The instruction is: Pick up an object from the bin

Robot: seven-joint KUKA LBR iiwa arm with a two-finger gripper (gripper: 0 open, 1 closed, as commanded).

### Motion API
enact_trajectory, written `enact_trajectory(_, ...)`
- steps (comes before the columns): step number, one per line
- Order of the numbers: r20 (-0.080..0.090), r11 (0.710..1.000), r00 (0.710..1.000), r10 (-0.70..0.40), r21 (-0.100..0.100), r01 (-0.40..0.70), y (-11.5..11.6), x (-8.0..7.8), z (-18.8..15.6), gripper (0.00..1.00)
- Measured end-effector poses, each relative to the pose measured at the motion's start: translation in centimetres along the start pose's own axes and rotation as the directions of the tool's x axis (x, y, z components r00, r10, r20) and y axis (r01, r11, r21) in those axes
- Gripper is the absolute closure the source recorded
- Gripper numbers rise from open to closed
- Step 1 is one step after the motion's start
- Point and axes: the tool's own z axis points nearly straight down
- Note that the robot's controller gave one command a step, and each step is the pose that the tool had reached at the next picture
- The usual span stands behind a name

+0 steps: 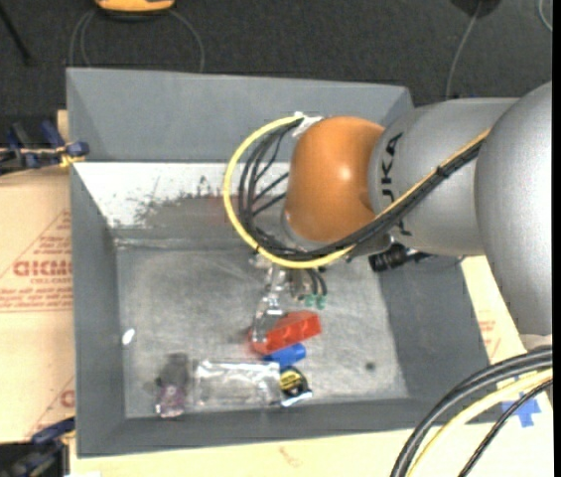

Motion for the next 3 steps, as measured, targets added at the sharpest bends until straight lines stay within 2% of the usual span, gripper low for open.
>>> enact_trajectory(1, 0.010, 0.998, 0.998, -0.065, -0.001, 0.065, -2.0, 0.6, -2.0, 0.00)
enact_trajectory(2, 0.046, 0.980, 0.979, -0.201, -0.001, 0.201, -2.1, 3.3, 1.7, 0.00)
enact_trajectory(3, 0.014, 0.989, 0.989, -0.148, -0.001, 0.148, -3.1, 3.2, 3.5, 0.00)
